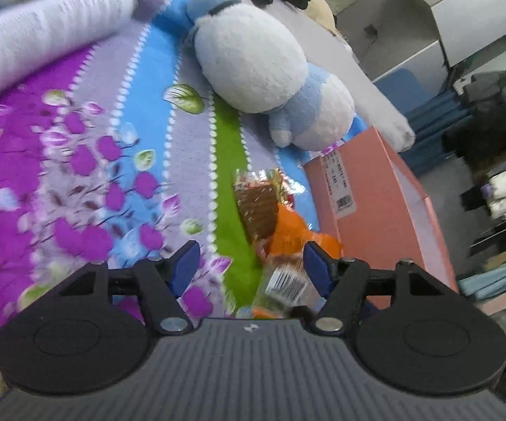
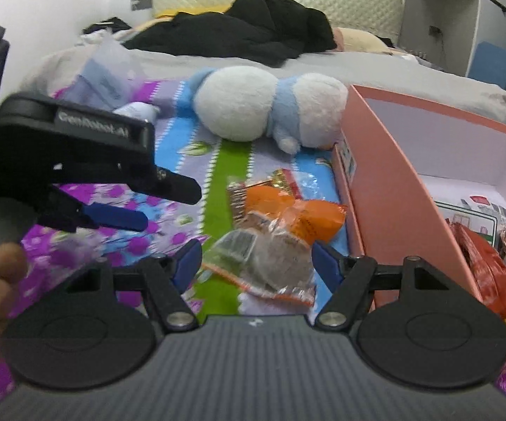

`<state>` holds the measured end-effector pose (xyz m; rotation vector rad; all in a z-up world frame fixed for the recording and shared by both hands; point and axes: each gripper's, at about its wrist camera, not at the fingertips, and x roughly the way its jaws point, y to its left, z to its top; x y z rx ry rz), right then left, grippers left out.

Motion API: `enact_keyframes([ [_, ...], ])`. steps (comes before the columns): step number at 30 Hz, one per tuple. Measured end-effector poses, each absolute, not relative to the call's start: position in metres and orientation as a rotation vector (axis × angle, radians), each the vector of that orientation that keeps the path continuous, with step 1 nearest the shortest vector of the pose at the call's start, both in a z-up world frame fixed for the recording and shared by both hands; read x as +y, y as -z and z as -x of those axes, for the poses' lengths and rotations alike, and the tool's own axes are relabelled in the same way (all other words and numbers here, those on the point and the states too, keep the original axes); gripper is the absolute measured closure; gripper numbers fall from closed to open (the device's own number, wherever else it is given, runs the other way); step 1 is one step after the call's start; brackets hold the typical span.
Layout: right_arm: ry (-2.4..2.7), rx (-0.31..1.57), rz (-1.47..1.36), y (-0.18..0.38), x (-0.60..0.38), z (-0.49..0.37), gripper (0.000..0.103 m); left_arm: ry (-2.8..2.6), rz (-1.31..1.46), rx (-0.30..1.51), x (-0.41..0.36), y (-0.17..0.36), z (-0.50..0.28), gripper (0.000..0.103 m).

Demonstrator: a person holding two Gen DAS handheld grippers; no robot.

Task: Organize snacks
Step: 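Grasp the brown wafer pack with left gripper while right grasps the orange-wrapped bread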

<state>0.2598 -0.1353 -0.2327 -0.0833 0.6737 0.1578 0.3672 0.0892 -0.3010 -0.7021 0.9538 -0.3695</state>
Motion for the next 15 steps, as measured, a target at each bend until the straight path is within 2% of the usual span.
enact_keyframes([
  [4, -0.191, 0.703, 0.109, 0.243, -0.128, -0.277, 0.032, 0.405, 0.726, 0.995, 0.084, 0.315, -0.393, 0.046],
  [6, -0.161, 0.706, 0.157, 0.248, -0.123, -0.282, 0.021, 0.426, 0.752, 1.018, 0.082, 0.322, -0.405, 0.053],
  [9, -0.137, 0.718, 0.160, 0.253, -0.122, -0.287, 0.021, 0.449, 0.804, 1.060, 0.077, 0.334, -0.417, 0.063],
  [15, -0.147, 0.752, 0.151, 0.265, -0.123, -0.288, 0.019, 0.442, 0.866, 1.109, 0.069, 0.345, -0.430, 0.064],
])
